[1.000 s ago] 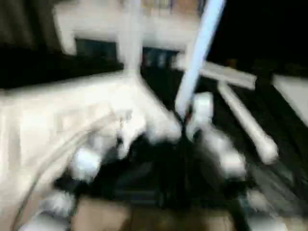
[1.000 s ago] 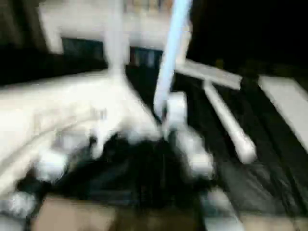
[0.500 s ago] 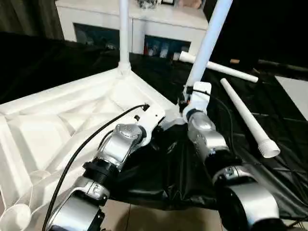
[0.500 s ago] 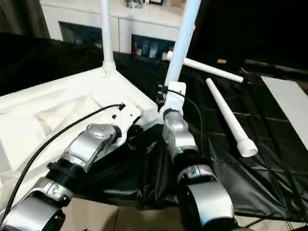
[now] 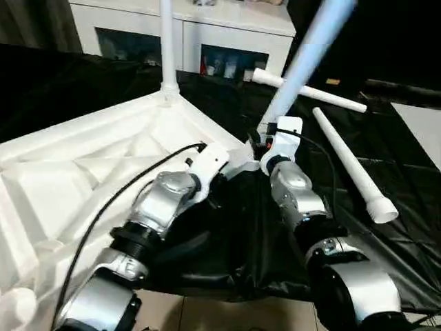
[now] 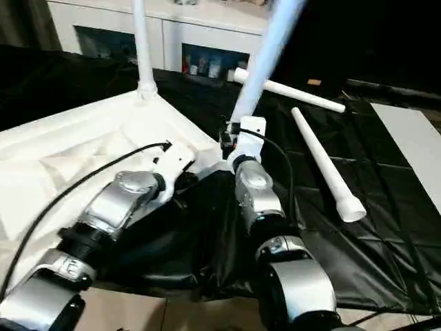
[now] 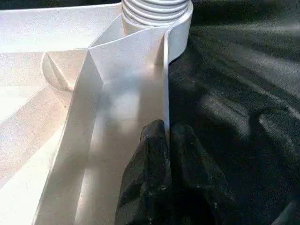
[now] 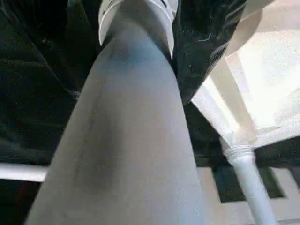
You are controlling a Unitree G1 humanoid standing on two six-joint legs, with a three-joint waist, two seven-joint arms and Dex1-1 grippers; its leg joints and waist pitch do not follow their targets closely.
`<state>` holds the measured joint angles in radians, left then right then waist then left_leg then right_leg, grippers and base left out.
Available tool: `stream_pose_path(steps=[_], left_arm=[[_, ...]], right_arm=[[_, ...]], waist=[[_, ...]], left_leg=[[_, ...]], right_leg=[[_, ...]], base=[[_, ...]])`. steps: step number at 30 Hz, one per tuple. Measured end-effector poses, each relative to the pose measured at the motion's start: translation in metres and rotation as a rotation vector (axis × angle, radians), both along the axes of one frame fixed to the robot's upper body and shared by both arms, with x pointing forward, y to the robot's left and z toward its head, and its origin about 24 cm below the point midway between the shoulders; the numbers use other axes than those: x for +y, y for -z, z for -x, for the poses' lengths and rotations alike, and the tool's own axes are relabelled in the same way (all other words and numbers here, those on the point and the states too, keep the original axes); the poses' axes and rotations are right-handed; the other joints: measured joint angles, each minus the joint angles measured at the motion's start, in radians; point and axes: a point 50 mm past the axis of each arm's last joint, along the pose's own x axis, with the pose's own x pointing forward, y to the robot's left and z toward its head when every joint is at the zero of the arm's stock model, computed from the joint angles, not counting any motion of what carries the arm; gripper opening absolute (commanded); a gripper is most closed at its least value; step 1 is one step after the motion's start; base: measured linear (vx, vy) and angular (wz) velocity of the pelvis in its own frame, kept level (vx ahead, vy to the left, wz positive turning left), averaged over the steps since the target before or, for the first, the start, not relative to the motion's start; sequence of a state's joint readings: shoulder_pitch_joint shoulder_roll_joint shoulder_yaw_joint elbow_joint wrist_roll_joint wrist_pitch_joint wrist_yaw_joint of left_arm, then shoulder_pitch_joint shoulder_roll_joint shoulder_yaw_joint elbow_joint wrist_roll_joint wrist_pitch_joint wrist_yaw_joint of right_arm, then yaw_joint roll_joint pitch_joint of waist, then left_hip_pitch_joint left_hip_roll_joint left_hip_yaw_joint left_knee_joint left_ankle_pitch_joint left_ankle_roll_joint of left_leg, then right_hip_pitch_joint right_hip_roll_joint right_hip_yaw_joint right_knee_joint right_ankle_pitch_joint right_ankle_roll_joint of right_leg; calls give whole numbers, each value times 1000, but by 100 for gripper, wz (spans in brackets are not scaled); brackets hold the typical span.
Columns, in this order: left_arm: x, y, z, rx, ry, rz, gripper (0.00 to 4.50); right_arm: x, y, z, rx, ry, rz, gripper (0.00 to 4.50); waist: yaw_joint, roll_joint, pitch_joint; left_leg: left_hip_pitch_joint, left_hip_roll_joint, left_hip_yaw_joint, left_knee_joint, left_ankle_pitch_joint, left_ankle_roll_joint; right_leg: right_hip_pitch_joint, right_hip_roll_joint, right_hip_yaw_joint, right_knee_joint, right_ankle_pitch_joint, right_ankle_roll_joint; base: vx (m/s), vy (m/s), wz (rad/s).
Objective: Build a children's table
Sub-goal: Insert table leg to table base
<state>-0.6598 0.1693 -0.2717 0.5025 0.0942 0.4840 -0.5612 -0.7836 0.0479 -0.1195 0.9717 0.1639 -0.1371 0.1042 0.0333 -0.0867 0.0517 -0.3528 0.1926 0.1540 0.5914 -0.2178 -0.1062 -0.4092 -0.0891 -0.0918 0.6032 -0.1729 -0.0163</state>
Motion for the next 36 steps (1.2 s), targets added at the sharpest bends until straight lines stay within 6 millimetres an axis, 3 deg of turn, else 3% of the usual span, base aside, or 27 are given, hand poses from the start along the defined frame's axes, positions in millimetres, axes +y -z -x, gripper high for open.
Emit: stream_pose_path(steps=[4,14,34,35,36], left_arm=[[8,-5,1,-21,29,-5,0],[14,-7,3,-39,70,-6,0],[20,-8,5,-35,84,-14,0],[20,-8,5,-35,84,-14,0],[20,-8,5,-35,84,-15,0]], right_arm=[[-9,-4,2,-44,-48,-9,218],[-19,-5,6,-77,-127,-18,204],[-16,-6,5,-46,-168,-62,204],[-16,-6,5,-45,-170,-64,232],[-16,-6,5,-41,-173,-74,232]], waist=[[3,2,1],[8,15,10],[9,15,10],[10,15,10],[10,15,10]], left_leg=[[-5,1,3,-2,18,6],[-5,12,21,-2,19,7],[-4,13,22,0,23,12],[-4,13,22,0,23,12],[-4,13,22,0,23,12]], right_leg=[[-13,0,0,6,-1,-2],[-14,0,0,7,-2,-4],[-15,1,0,11,-2,-5],[-15,1,0,11,-2,-5],[-15,1,0,11,-2,-5]], base=[[0,0,0],[0,0,0],[0,0,0],[0,0,0],[0,0,0]])
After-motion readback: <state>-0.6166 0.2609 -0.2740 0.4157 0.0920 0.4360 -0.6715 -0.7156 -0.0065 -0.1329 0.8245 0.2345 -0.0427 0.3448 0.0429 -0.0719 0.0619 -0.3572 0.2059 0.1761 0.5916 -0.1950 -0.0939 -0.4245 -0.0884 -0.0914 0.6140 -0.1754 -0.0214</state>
